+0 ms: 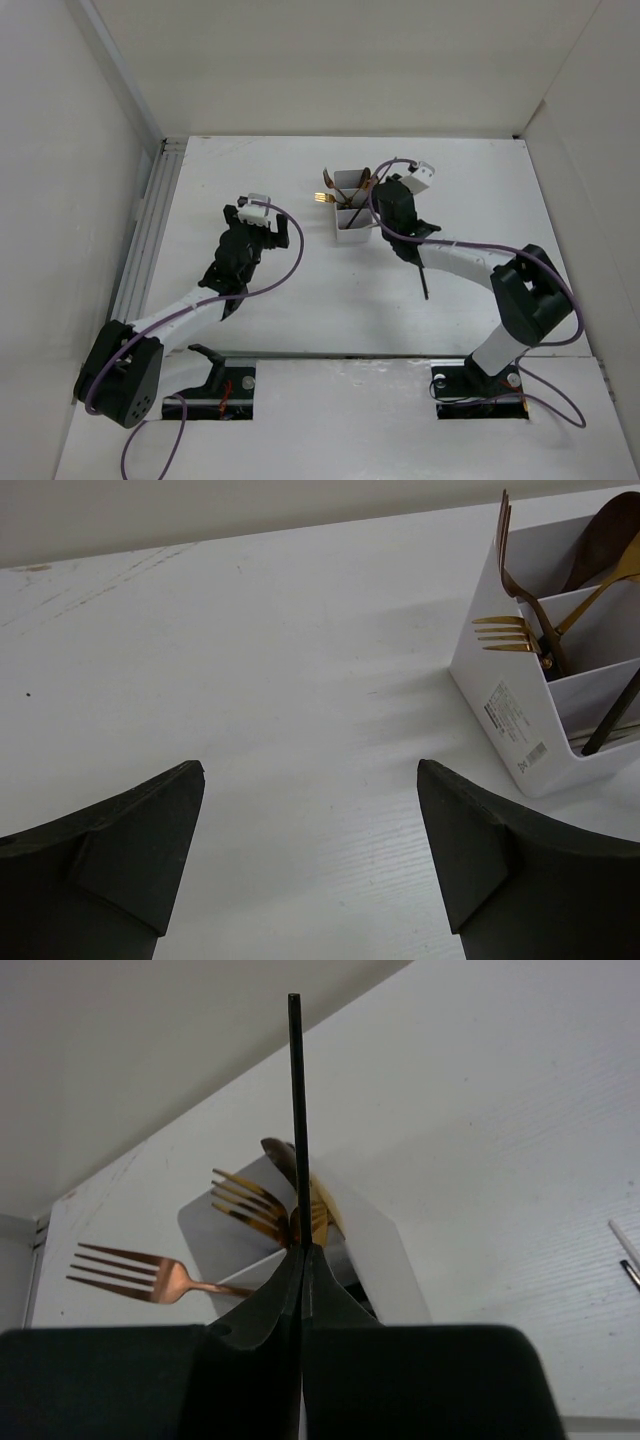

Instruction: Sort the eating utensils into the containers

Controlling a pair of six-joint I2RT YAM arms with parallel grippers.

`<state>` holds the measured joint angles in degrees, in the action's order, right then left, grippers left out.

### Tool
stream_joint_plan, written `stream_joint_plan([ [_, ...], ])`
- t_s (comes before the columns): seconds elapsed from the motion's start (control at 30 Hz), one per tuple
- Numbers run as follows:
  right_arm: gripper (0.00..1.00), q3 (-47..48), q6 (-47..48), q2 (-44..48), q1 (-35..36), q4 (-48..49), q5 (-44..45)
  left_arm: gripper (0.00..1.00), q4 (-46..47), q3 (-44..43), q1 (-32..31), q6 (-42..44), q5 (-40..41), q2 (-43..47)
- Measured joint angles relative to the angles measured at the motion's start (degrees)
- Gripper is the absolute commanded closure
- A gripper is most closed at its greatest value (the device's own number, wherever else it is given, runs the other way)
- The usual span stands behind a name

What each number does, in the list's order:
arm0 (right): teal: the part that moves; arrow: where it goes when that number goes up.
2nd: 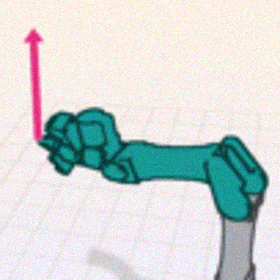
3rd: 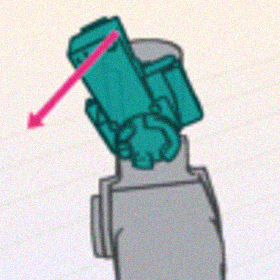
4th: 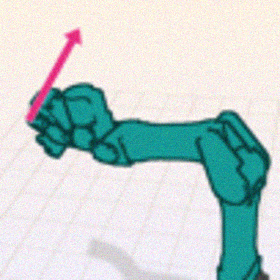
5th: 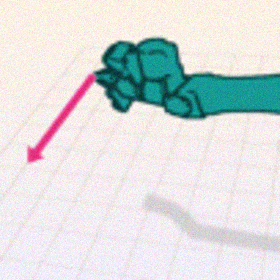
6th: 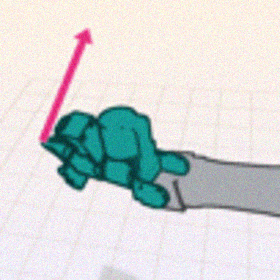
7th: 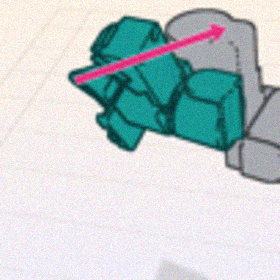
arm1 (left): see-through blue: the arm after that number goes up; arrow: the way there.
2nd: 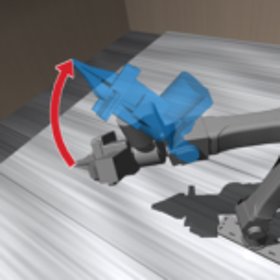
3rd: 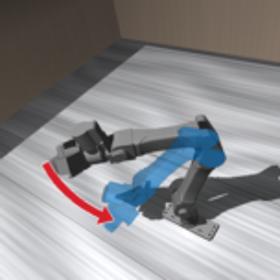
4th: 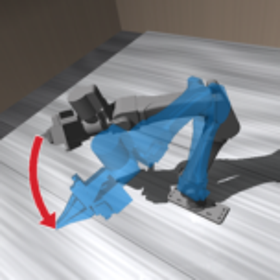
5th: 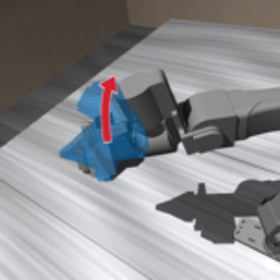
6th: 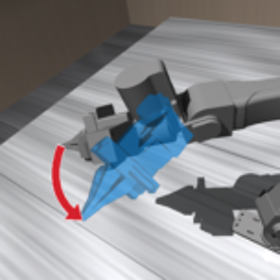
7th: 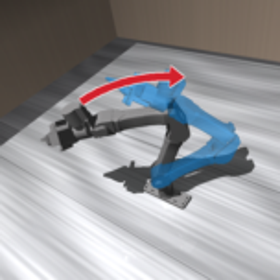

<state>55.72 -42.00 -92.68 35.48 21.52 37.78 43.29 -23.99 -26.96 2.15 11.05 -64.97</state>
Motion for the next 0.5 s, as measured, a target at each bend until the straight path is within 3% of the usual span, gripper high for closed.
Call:
stream_joint_plan([
  [0.13, 0.86, -0.02, -0.59, -0.46, 1.36, -0.22, 0.04, 0.13, 0.20, 0.13, 0.00, 0.37, 0.44, 0.00],
  [0.2, 0.73, -0.20, -0.59, -0.42, 1.36, -0.26, 0.17, 0.13, 0.26, 0.13, 0.00, 0.42, 0.63, 0.00],
  [0.33, 0.66, -1.55, -0.46, 0.22, 1.33, -1.46, 0.76, 0.13, 0.35, 0.13, 0.00, 0.44, 1.22, 0.00],
  [0.37, 0.58, -1.66, -0.42, 0.42, 1.33, -2.08, 0.83, 0.13, 0.37, 0.13, 0.00, 0.44, 1.31, 0.00],
  [0.5, 0.56, -1.66, 1.86, 2.43, 1.33, -3.93, 0.90, 0.12, 0.61, 0.20, 0.00, 0.48, 1.49, 0.02],
])
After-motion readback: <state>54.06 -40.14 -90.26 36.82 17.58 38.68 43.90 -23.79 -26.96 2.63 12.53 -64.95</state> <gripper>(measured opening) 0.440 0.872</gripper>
